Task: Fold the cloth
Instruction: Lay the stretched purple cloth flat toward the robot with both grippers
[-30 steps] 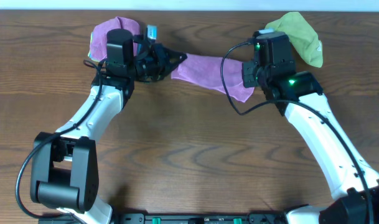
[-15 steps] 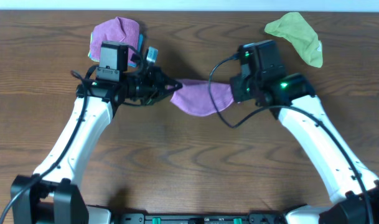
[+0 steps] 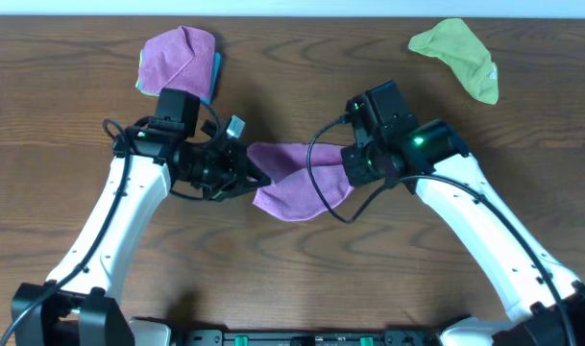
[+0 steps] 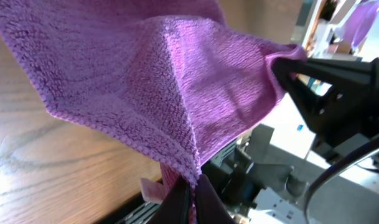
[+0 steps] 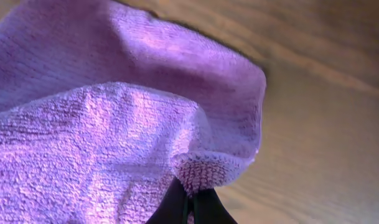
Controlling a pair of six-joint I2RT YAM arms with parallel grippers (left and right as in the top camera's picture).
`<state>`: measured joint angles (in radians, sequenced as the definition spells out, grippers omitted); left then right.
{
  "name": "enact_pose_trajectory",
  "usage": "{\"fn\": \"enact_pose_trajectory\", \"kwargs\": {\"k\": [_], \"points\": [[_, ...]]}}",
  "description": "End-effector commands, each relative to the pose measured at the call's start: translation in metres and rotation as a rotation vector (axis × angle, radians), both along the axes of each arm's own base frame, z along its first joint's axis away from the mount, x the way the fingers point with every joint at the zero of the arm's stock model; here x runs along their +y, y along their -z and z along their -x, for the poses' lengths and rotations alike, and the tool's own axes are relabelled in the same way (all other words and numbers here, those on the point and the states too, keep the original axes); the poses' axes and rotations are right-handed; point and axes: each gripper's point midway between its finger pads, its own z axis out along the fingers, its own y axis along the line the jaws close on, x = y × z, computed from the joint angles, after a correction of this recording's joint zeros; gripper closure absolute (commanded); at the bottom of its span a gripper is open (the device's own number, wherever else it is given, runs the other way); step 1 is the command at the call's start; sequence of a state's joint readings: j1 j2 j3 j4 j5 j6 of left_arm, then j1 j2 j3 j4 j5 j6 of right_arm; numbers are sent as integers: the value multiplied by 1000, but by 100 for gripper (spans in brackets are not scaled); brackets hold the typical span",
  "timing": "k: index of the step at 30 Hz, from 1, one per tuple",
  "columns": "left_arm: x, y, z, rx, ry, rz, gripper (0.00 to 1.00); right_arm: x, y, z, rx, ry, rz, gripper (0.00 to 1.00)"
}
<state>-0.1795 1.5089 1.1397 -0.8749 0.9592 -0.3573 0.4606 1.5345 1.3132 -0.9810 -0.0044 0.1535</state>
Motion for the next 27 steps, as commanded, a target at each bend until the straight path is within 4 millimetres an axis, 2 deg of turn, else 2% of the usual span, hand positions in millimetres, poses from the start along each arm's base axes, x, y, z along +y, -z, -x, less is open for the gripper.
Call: {"fn": "enact_pose_trajectory", "kwargs": {"k": [1, 5, 13, 18, 23, 27], "points": [[5, 11, 12, -16, 43, -28, 94, -1, -6, 7, -2, 18, -12, 99], [7, 25, 26, 22, 63, -38, 95, -6, 14, 27, 43, 33, -25, 99], [14, 55, 56, 70, 61, -54, 94, -11, 32, 65, 16, 92, -112, 99], [17, 81, 77, 118, 63, -58, 94, -13, 62, 95, 88, 153, -121, 99], [19, 99, 87, 127, 63, -58, 94, -4, 85, 112, 116, 153, -121, 99], [20, 105, 91, 129, 63, -60, 94, -6, 96, 119, 115, 176, -94, 99]]}}
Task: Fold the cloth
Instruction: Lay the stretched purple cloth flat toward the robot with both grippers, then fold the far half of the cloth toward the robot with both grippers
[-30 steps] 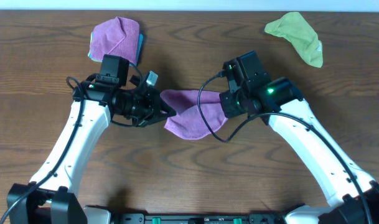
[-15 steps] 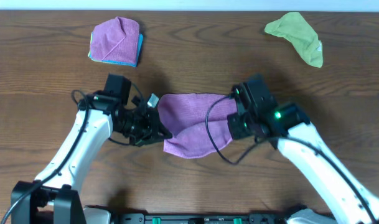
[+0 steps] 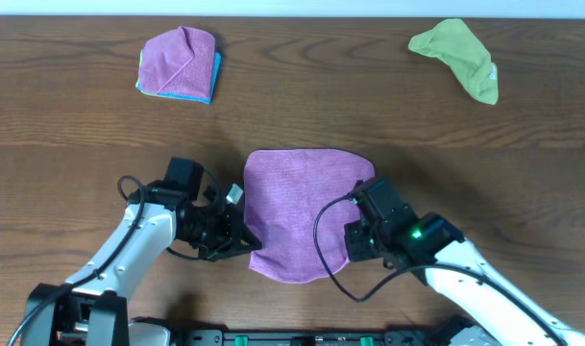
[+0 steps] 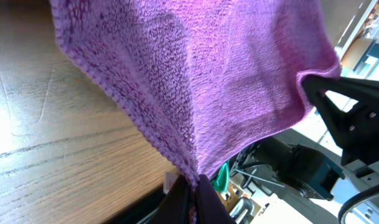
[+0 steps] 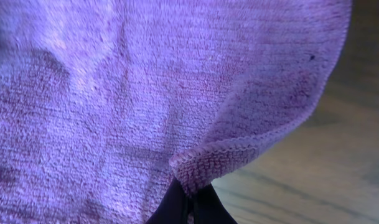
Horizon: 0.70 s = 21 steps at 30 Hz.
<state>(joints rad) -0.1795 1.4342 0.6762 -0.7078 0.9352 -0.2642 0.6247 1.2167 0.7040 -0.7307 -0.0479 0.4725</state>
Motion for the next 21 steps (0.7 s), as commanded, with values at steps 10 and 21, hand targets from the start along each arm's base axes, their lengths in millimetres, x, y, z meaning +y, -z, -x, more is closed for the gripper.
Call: {"fn": "enact_pose_trajectory", "kwargs": {"k": [10, 21], "points": [[3, 4, 2, -6, -3, -19, 94, -14, 6, -3, -59, 116, 57, 99], [9, -2, -54, -64, -226, 3, 94, -11, -26, -50, -315, 188, 24, 99]]}}
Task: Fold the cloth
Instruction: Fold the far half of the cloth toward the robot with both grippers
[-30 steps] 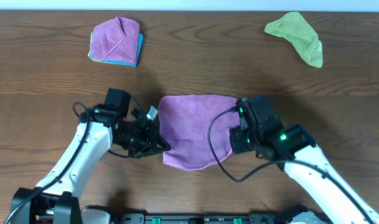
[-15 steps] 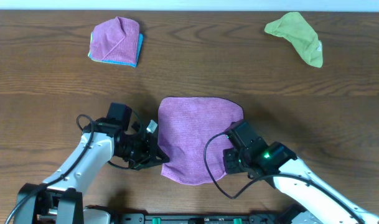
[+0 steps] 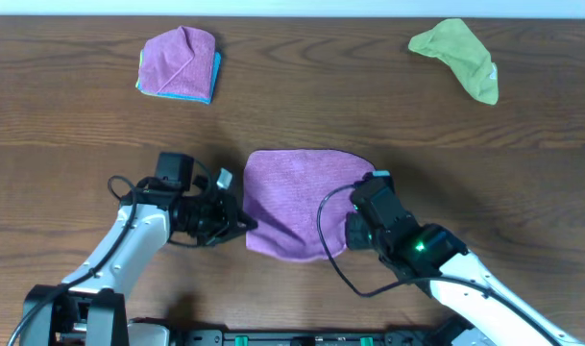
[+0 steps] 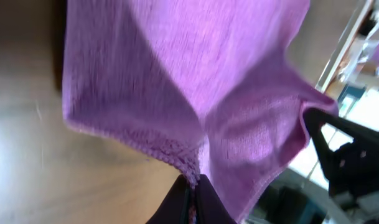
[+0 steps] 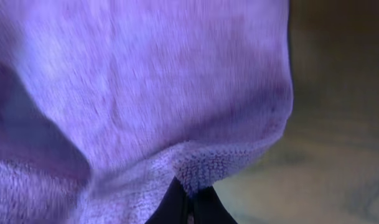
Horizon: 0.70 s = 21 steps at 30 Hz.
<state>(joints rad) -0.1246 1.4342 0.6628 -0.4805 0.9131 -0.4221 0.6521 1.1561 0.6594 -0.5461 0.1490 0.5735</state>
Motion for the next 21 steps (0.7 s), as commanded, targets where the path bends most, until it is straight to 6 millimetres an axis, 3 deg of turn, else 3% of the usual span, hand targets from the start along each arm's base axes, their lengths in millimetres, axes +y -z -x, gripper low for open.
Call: {"fn": "enact_pose_trajectory", "kwargs": {"k": [1, 9, 21], "points": [[2, -3, -15, 15, -89, 1, 94, -9, -9, -15, -91, 58, 38, 99], [8, -10, -61, -98, -237, -23, 94, -8, -21, -51, -225, 65, 47, 98], [29, -13, -101, -217, -406, -122, 94, -10, -7, -97, -303, 75, 65, 98]]}}
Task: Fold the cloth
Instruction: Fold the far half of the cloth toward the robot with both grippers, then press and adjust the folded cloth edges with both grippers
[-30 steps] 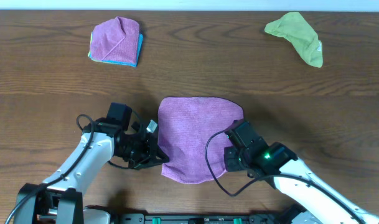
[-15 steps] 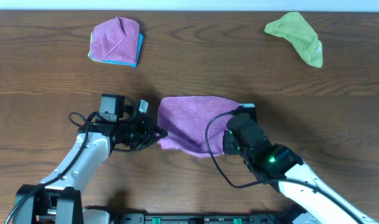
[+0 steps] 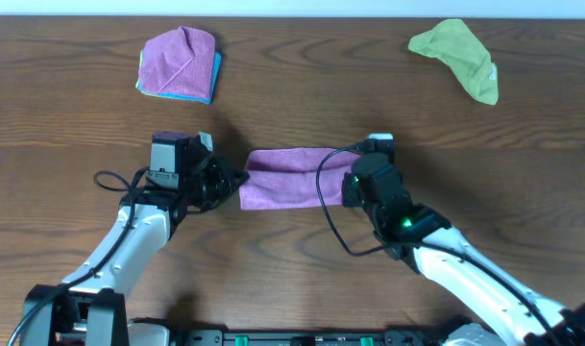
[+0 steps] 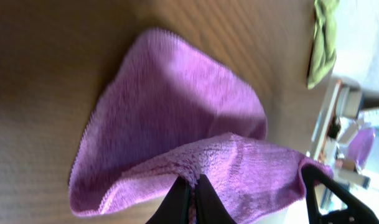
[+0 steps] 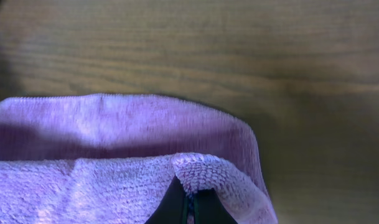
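The purple cloth (image 3: 290,177) lies doubled over in a narrow band at the middle of the table. My left gripper (image 3: 240,179) is shut on its upper layer at the left end, seen close up as the left gripper (image 4: 191,188) pinching a purple corner (image 4: 195,171). My right gripper (image 3: 348,183) is shut on the upper layer at the right end; in the right wrist view the right gripper (image 5: 189,202) pinches a rolled hem (image 5: 198,169) above the lower layer (image 5: 121,121).
A folded purple cloth on a blue one (image 3: 180,63) sits at the back left. A crumpled green cloth (image 3: 457,55) lies at the back right. Bare wooden table (image 3: 81,144) surrounds the work area.
Both grippers moved toward the far side with the near corners. The cloth, then spread wide with its near edge lifted, is now folded over into a narrow band.
First both grippers held the cloth bunched and raised at the table's middle. Then it was spread flat toward the near edge, corners still pinched. Then the near edge was lifted, and now it lies over the far half.
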Controlling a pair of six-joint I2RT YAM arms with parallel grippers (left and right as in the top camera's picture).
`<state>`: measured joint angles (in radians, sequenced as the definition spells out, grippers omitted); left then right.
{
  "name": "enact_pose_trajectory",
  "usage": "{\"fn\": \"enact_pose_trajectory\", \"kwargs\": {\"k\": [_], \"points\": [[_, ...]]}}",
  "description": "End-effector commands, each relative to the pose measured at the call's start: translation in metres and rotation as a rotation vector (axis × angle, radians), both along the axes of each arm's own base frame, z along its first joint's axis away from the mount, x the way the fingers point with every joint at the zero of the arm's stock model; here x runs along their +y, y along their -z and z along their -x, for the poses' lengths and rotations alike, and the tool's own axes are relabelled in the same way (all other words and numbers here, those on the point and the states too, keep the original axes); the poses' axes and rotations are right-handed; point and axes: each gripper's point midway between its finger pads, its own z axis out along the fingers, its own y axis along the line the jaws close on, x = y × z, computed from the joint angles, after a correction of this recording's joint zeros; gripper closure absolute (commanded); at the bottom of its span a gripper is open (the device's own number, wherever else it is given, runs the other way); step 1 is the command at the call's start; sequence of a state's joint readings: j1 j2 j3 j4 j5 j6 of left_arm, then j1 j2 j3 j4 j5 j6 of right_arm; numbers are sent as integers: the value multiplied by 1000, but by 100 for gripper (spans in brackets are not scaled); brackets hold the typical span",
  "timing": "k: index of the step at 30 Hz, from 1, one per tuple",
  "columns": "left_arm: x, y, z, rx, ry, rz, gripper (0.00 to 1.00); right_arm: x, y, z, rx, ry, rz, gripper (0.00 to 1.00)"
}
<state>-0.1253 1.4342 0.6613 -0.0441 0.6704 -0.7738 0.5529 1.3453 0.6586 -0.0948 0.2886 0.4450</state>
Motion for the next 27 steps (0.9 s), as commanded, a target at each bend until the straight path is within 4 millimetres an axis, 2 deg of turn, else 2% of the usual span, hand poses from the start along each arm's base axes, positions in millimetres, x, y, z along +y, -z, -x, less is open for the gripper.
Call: {"fn": "enact_pose_trajectory", "kwargs": {"k": [1, 9, 15, 19, 27], "points": [[10, -1, -11, -18, -75, -42, 94, -6, 7, -8, -9, -2, 43, 98], [4, 8, -22, -53, -107, -106, 94, -4, 11, -27, -58, -1, 39, 99], [3, 21, -32, -55, -119, -110, 94, -9, 15, -35, -67, 10, 48, 98], [2, 29, -39, -60, -128, -104, 94, -12, 25, -39, -56, 19, 53, 98], [3, 41, -50, -77, -145, -110, 94, -7, 33, -51, -90, 2, 63, 98]]}}
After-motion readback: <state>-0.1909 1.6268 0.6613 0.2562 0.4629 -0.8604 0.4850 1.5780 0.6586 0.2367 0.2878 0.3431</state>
